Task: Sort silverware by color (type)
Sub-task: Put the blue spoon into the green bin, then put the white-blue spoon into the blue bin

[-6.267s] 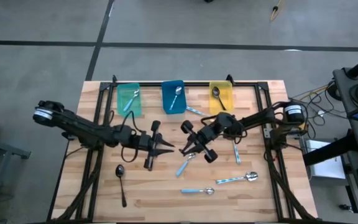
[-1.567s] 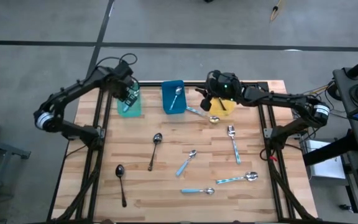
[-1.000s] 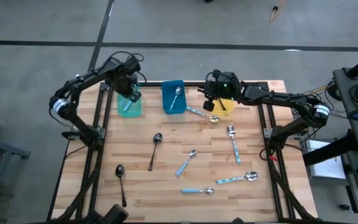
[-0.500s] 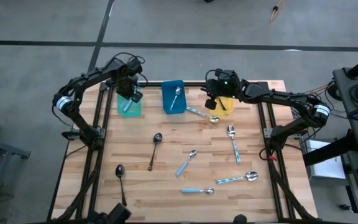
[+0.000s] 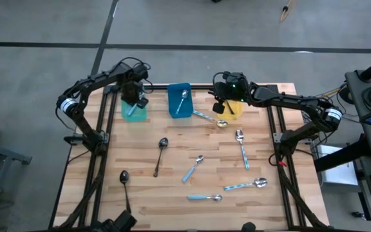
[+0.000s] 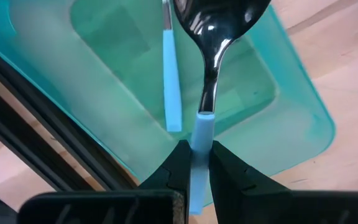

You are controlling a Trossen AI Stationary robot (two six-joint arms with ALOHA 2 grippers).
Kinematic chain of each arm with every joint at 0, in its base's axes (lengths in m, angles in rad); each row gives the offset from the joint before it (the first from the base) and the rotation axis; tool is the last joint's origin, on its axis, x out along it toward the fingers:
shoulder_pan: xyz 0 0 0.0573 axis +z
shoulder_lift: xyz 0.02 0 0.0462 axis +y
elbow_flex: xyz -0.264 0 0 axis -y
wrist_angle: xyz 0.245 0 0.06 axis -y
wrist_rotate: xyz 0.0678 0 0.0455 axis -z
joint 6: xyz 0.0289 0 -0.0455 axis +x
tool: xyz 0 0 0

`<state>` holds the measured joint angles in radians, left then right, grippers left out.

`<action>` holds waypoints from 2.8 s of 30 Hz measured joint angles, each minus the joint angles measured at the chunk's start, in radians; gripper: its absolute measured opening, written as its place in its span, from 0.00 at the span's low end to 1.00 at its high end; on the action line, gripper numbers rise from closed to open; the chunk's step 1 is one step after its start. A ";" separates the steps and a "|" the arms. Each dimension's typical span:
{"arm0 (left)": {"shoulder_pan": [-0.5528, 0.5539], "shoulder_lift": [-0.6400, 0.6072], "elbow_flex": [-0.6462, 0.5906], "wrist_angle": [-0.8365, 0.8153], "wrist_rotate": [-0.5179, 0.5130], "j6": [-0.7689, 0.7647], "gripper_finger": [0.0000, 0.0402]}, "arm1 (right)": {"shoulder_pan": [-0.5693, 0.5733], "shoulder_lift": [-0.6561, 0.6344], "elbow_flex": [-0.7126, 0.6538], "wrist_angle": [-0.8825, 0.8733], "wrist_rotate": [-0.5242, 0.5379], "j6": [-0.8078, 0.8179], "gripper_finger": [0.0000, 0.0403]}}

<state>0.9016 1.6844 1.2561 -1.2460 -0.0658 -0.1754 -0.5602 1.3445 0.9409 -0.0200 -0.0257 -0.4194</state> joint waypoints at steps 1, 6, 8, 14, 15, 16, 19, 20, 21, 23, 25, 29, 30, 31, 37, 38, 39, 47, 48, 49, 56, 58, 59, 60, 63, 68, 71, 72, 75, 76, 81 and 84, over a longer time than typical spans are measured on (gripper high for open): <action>0.000 0.000 -0.008 0.000 0.000 -0.007 0.04 | 0.000 0.000 0.000 0.000 0.000 0.000 0.09; 0.000 0.000 -0.051 0.025 -0.001 -0.022 0.04 | 0.000 0.000 0.000 0.000 0.000 -0.002 0.09; 0.000 0.000 -0.058 0.048 -0.001 -0.024 0.04 | 0.000 0.000 0.000 0.000 0.000 -0.002 0.09; 0.001 0.000 -0.060 0.073 -0.001 -0.028 0.04 | 0.000 0.000 0.000 0.000 0.000 -0.004 0.09; 0.002 0.000 -0.060 0.073 -0.001 -0.027 0.04 | 0.000 0.000 0.000 -0.001 0.000 -0.004 0.09; 0.003 0.000 -0.060 0.076 -0.001 -0.027 0.04 | -0.001 0.000 0.000 -0.001 0.000 -0.003 0.09; 0.010 0.000 -0.061 0.091 -0.001 -0.027 0.04 | -0.003 0.000 -0.001 -0.003 0.000 -0.002 0.09; 0.012 0.000 -0.062 0.094 -0.001 -0.027 0.04 | -0.003 0.000 -0.001 -0.005 0.000 -0.002 0.09; 0.013 0.000 -0.062 0.094 -0.002 -0.027 0.04 | -0.003 0.000 -0.001 -0.005 0.000 -0.001 0.09; 0.014 0.005 -0.062 0.094 -0.004 -0.026 0.04 | -0.003 0.000 -0.004 -0.005 0.000 -0.001 0.09; 0.013 0.021 -0.062 0.098 -0.004 -0.023 0.04 | -0.003 0.000 -0.006 -0.006 0.000 -0.001 0.09; 0.013 0.061 -0.062 0.120 -0.004 -0.017 0.04 | -0.003 0.000 -0.006 -0.005 0.000 -0.001 0.09; 0.013 0.071 -0.062 0.121 -0.004 -0.015 0.04 | -0.003 0.000 -0.006 -0.006 0.000 -0.001 0.09; 0.013 0.081 -0.062 0.121 -0.004 -0.014 0.04 | -0.003 0.000 -0.006 -0.006 0.000 -0.001 0.09; 0.013 0.116 -0.062 0.124 -0.005 -0.014 0.06 | -0.003 0.000 -0.008 -0.006 0.000 -0.002 0.09; 0.013 0.119 -0.062 0.125 -0.005 -0.014 0.06 | -0.003 0.000 -0.008 -0.006 0.000 -0.002 0.09; 0.013 0.123 -0.062 0.124 -0.005 -0.014 0.06 | -0.003 0.000 -0.008 -0.006 0.000 -0.002 0.09; 0.013 0.139 -0.062 0.128 -0.005 -0.016 0.08 | -0.003 0.000 -0.008 -0.006 0.000 -0.003 0.09; 0.013 0.140 -0.062 0.128 -0.006 -0.017 0.08 | -0.003 0.000 -0.008 -0.006 0.000 -0.003 0.09; 0.013 0.141 -0.062 0.128 -0.010 -0.017 0.09 | -0.003 0.000 -0.008 -0.006 0.000 -0.002 0.09; 0.013 0.141 -0.062 0.128 -0.058 -0.021 0.16 | -0.003 0.000 -0.008 -0.008 -0.004 -0.002 0.09; 0.013 0.141 -0.062 0.128 -0.061 -0.021 0.18 | -0.003 0.000 -0.008 -0.008 -0.004 -0.001 0.09; 0.013 0.141 -0.062 0.128 -0.066 -0.021 0.19 | -0.003 0.000 -0.008 -0.008 -0.004 -0.001 0.09; 0.013 0.141 -0.062 0.128 -0.067 -0.021 0.19 | -0.003 0.000 -0.008 -0.008 -0.007 -0.001 0.09; 0.012 0.140 -0.060 0.129 -0.067 -0.021 0.21 | -0.003 0.000 -0.008 -0.008 -0.008 -0.001 0.09; -0.014 0.116 -0.060 0.165 -0.067 -0.006 0.22 | -0.003 0.000 -0.008 -0.006 -0.008 0.021 0.09; -0.048 0.081 -0.060 0.211 -0.067 0.007 0.22 | -0.003 0.000 -0.008 -0.006 -0.008 0.036 0.09; -0.063 0.062 -0.060 0.228 -0.067 0.008 0.22 | -0.003 0.000 -0.008 -0.006 -0.008 0.043 0.09; -0.111 -0.005 -0.060 0.260 -0.067 0.009 0.22 | -0.003 0.000 -0.004 -0.006 -0.008 0.073 0.09; -0.132 -0.031 -0.063 0.277 -0.067 0.009 0.22 | -0.003 0.000 -0.003 -0.005 -0.008 0.087 0.09; -0.267 -0.197 -0.149 0.471 -0.066 0.030 0.22 | -0.003 0.000 -0.002 -0.006 -0.008 0.172 0.09; -0.364 -0.303 -0.247 0.623 -0.065 0.037 0.22 | 0.000 0.000 -0.005 -0.006 -0.008 0.281 0.09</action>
<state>0.5380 1.3815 1.0091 -0.6230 -0.1310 -0.1384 -0.5598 1.3445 0.9358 -0.0264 -0.0335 -0.1381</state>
